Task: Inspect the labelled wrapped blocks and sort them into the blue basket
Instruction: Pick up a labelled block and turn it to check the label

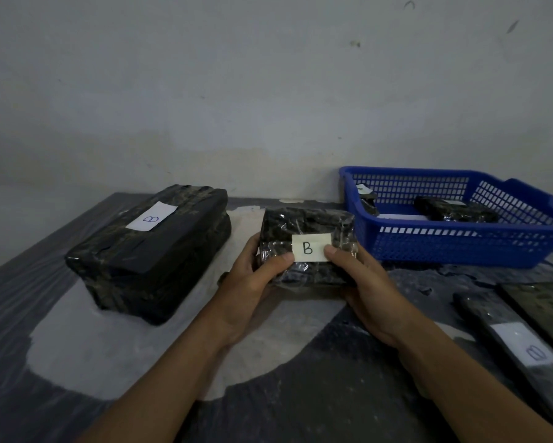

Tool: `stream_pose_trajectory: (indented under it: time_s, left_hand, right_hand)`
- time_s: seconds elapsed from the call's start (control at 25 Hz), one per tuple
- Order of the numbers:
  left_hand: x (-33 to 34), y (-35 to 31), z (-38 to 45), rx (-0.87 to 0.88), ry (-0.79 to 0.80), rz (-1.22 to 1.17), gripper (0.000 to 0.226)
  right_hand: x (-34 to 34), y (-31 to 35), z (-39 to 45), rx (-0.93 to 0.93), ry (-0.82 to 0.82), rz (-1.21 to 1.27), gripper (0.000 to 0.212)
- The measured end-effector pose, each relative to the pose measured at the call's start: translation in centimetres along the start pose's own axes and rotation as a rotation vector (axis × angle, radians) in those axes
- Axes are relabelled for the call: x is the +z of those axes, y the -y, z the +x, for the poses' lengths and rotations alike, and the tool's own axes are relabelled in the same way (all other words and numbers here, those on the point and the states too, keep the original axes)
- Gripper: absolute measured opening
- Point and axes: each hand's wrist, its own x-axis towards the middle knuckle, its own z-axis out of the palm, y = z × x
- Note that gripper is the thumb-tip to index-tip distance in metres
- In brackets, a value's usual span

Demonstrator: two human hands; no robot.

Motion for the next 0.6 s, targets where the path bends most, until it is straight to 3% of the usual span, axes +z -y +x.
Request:
stream_pose_trajectory:
  time_s: [0.28, 0.44, 0.6]
  left_hand:
    - [-0.11, 0.20, 0.14, 0.028, -0.076, 0.099, 0.044]
    - [0.06, 0.31, 0.16, 0.050, -0.078, 0.105, 0.046]
    - [0.05, 0.22, 0.16, 0.050, -0.087, 0.122, 0.053]
  right_hand:
    - [-0.09, -0.66, 0.23, -0.048, -0.043, -0.166, 0.058]
    - [-0.17, -0.73, 0.27, -0.050, -0.075, -0.175, 0.045]
    - [0.18, -0.58, 0.20, -0.060, -0.079, -0.201, 0.050]
